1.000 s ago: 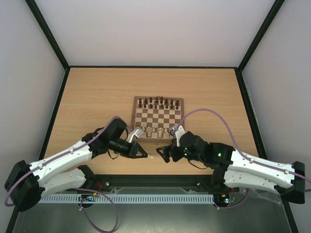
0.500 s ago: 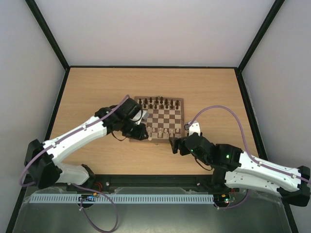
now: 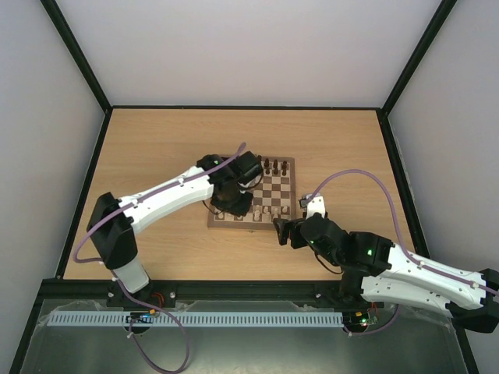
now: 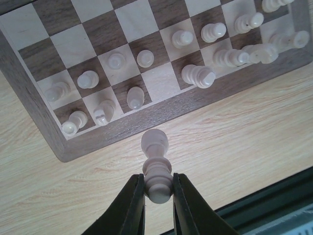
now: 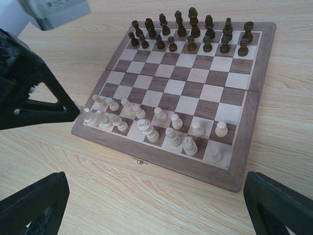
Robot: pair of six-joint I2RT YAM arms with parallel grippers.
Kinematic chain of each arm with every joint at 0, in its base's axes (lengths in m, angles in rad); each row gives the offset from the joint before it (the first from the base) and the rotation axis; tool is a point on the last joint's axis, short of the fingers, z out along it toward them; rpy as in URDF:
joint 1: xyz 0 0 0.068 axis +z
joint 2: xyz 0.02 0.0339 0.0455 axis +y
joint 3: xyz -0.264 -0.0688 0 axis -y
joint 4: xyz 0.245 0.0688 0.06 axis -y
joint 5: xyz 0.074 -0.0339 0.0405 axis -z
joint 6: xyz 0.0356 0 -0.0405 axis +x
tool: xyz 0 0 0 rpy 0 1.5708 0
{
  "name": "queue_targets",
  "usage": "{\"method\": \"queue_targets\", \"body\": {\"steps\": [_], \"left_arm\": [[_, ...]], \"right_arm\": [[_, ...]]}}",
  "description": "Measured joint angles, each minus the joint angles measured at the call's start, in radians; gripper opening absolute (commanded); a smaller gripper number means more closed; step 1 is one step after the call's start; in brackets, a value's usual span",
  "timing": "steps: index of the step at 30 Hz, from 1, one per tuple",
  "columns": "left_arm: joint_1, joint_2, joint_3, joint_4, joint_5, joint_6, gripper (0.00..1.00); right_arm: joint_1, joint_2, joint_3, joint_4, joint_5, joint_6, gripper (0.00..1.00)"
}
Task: Set up the chess pieces on the board
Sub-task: Place the chess piece on the chessboard.
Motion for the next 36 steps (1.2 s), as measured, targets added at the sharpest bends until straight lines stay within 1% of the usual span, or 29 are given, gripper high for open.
{"method": "queue_targets", "body": {"steps": [3,11,16,23,29,36], "left_arm": [[-0.026,0.053,0.05,-0.041,-0.048,0.0,0.05],[-0.086,0.134,0.151,-0.101,-0.145,-0.009,0.06],[-0.126,0.187,0.19,-0.107,-0.185,-0.019,0.06],[-0.134,0.21,0.189,-0.083,-0.186,-0.016,0.06],[-0.116,0.224,0.176,-0.051,-0.157,0.006,0.06],[-0.098,0.248,0.156,-0.019,-0.133,0.031,0.06]], "right_arm": [[0.0,-0.001,0.0,0.0,0.0,0.0,0.99],[0.0,-0.002,0.0,0.0,-0.002,-0.001,0.99],[0.0,-0.002,0.0,0.001,-0.006,-0.001,0.99],[0.0,-0.008,0.0,0.0,-0.012,-0.001,0.99],[0.0,-0.021,0.0,0.0,-0.021,-0.001,0.99],[0.0,-0.095,-0.001,0.001,-0.028,-0.002,0.99]]}}
